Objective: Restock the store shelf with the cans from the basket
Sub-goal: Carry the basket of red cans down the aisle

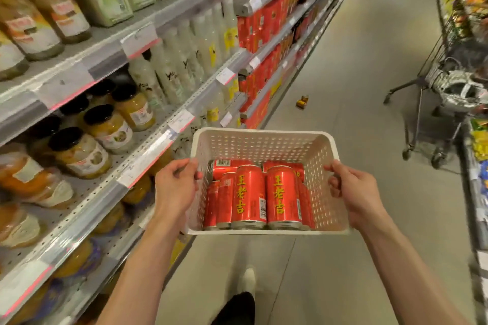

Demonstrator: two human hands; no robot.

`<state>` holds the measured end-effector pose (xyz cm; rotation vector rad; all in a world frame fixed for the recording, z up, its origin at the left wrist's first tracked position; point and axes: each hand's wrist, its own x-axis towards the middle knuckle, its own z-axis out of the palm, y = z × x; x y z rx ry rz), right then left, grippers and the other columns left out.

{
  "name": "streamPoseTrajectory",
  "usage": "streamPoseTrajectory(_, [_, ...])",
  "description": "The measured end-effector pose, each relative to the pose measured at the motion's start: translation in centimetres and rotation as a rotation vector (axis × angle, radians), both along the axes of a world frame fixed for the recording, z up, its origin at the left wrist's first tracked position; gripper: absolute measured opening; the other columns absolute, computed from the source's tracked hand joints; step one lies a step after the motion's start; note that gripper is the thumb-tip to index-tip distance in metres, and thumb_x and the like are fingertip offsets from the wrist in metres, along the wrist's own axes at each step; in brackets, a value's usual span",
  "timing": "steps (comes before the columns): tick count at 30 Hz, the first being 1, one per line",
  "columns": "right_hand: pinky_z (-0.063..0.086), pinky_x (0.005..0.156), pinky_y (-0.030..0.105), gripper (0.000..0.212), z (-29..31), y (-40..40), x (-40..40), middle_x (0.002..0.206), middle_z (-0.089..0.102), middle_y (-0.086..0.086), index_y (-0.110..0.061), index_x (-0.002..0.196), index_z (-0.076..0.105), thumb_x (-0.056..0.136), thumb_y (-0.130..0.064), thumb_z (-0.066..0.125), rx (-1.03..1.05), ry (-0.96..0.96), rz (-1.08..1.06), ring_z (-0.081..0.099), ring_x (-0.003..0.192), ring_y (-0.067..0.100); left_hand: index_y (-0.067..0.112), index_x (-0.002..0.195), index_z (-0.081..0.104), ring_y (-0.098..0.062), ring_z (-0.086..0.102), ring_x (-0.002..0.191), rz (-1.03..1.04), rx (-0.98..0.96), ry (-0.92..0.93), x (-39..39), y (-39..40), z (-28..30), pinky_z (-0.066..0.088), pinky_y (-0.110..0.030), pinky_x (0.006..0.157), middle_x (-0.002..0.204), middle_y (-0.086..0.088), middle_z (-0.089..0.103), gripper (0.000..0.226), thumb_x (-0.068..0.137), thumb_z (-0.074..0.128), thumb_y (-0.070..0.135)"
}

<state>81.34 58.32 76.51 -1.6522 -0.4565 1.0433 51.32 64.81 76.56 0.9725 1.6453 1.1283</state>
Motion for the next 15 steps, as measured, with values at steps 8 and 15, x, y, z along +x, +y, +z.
streamPoseTrajectory(8, [0.037, 0.054, 0.026, 0.039, 1.0, 11.2, 9.7, 0.056, 0.049, -0.004, 0.013, 0.104, 0.070, 0.097, -0.025, 0.065, 0.052, -0.012, -0.166, 0.040, 0.049, 0.010, 0.009, 0.117, 0.066, -0.010, 0.048, 0.053, -0.147, -0.010, -0.096, 11.2, 16.6, 1.5, 0.042, -0.024, 0.055, 0.073, -0.003, 0.065, 0.022, 0.100, 0.063, 0.021])
streamPoseTrajectory(15, [0.038, 0.052, 0.025, 0.036, 0.0, 20.8, 19.9, 0.053, 0.049, -0.006, 0.011, 0.104, 0.071, 0.099, -0.024, 0.064, 0.069, 0.032, -0.260, 0.041, 0.047, 0.009, 0.007, 0.116, 0.068, -0.011, 0.049, 0.053, -0.235, 0.014, -0.079, 22.2, 28.9, 0.8, 0.041, -0.025, 0.055, 0.072, -0.004, 0.066, 0.022, 0.099, 0.063, 0.021])
